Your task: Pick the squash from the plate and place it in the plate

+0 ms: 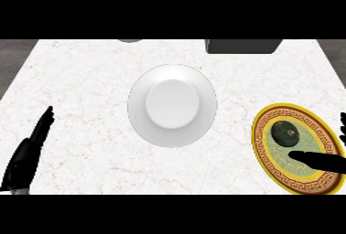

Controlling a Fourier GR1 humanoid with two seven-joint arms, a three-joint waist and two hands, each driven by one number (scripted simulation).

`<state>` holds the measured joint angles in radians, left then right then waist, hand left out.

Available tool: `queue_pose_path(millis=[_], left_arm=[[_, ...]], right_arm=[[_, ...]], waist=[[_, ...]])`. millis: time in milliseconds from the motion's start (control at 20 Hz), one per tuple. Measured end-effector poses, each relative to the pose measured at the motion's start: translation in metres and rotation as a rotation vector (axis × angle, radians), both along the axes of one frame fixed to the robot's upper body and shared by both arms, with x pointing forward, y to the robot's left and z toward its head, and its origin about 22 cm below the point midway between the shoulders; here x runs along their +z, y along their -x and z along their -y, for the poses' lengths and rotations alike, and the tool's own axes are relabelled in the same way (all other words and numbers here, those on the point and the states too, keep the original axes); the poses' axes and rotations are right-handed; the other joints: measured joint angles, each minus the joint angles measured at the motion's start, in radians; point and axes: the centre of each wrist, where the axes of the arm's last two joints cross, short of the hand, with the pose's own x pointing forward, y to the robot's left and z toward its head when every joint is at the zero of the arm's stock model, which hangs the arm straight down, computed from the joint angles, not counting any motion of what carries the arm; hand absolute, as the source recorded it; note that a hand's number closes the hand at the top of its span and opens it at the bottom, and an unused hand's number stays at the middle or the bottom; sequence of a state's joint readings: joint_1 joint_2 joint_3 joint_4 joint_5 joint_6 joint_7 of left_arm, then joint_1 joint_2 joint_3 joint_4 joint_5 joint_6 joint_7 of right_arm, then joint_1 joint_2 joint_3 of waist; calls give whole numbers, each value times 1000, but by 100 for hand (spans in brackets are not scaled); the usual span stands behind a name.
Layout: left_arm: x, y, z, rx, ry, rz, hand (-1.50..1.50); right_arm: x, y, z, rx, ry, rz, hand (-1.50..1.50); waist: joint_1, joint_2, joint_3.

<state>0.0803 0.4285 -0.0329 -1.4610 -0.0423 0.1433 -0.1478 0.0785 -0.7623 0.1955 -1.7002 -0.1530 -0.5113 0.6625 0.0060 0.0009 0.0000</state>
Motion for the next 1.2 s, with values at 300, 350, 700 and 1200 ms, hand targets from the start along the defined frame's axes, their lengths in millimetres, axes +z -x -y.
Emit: queue_pose_path(millis=[300, 350, 700, 1200], left_arm=[[3, 4, -1, 6, 6, -4, 0], [2, 8, -1, 7, 6, -6, 0], [6, 4, -1, 9, 3, -1, 0], [0, 0, -2, 5, -2, -3, 0]], right_arm=[[-18, -14, -3, 53, -24, -27, -150], [-22, -15, -2, 61, -32, -30, -150], [-47, -26, -5, 98, -51, -78, -150], [-76, -37, -7, 113, -59, -87, 150]], waist=[[-1, -1, 0], [-1, -1, 0], [-2, -1, 0], [-4, -2, -2]])
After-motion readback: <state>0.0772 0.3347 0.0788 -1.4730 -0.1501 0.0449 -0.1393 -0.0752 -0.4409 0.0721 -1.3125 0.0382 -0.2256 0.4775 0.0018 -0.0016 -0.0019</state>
